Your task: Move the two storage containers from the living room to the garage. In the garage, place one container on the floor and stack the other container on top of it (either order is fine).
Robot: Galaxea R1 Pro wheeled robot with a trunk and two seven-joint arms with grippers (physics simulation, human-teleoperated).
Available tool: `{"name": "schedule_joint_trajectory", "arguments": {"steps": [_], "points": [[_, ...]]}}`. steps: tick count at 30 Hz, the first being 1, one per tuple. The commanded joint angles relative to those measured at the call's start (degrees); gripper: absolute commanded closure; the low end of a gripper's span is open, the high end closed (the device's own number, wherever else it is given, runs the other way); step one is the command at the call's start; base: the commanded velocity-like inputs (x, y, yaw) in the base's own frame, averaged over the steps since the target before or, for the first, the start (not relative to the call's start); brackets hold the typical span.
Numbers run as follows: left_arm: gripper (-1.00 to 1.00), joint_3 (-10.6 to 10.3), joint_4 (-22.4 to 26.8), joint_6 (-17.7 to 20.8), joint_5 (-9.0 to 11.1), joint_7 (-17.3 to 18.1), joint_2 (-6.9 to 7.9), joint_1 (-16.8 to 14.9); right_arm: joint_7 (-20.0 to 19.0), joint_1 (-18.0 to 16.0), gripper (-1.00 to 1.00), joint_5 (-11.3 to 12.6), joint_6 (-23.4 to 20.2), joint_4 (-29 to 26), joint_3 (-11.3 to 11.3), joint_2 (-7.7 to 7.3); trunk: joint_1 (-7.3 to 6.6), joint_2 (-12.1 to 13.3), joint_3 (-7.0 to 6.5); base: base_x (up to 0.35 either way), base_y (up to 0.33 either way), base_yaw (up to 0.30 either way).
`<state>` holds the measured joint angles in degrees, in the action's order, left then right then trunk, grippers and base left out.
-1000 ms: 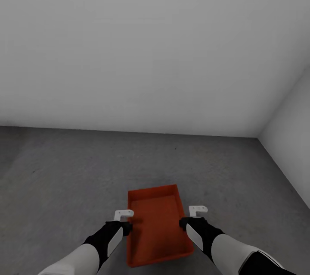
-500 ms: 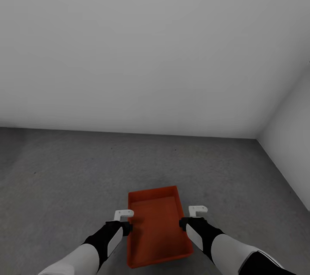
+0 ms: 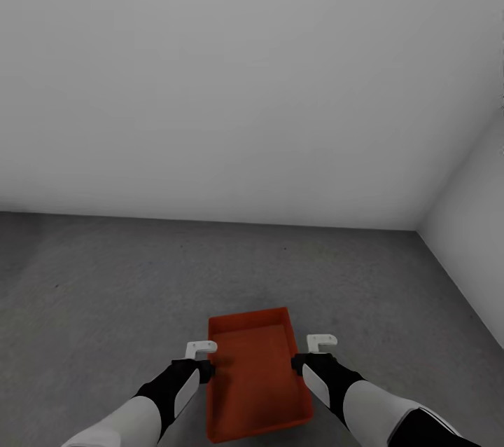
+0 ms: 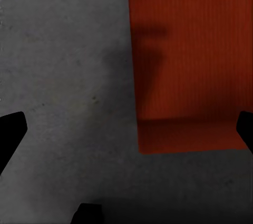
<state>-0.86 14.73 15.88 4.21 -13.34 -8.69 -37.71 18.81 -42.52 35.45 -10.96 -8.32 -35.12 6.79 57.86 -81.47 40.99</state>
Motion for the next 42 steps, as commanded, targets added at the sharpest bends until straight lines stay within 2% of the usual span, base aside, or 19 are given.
{"name": "schedule_joint_trajectory", "arguments": {"steps": [1,4,14,25,42], "points": [[-1.00,-0.1,0.1,0.3,0.5,-0.3,-0.01,0.0,0.3,0.0,-1.00,0.3,-0.4,-0.1,-0.5,-0.02,-0.23,0.4,-0.23,0.000,0.000,0.000],[-1.00,-0.1,0.1,0.3,0.5,-0.3,-0.01,0.0,0.3,0.0,-1.00,0.3,-0.4,-0.1,-0.5,-0.02,-0.89,1.6,-1.05,0.000,0.000,0.000],[-1.00,-0.1,0.1,0.2,0.5,-0.3,-0.01,0.0,0.3,0.0,-1.00,0.3,-0.4,-0.1,-0.5,-0.02,-0.89,1.6,-1.95,0.000,0.000,0.000],[-1.00,-0.2,0.1,0.3,0.4,-0.3,-0.02,0.0,0.3,0.0,-1.00,0.3,-0.4,-0.1,-0.5,-0.02,-0.89,1.6,-2.14,-0.009,0.000,0.000],[-1.00,-0.2,0.1,0.3,0.5,-0.4,-0.19,0.0,0.3,0.0,-1.00,0.3,-0.4,-0.1,-0.5,-0.02,-0.89,1.6,-2.14,-0.315,0.000,0.000]]}}
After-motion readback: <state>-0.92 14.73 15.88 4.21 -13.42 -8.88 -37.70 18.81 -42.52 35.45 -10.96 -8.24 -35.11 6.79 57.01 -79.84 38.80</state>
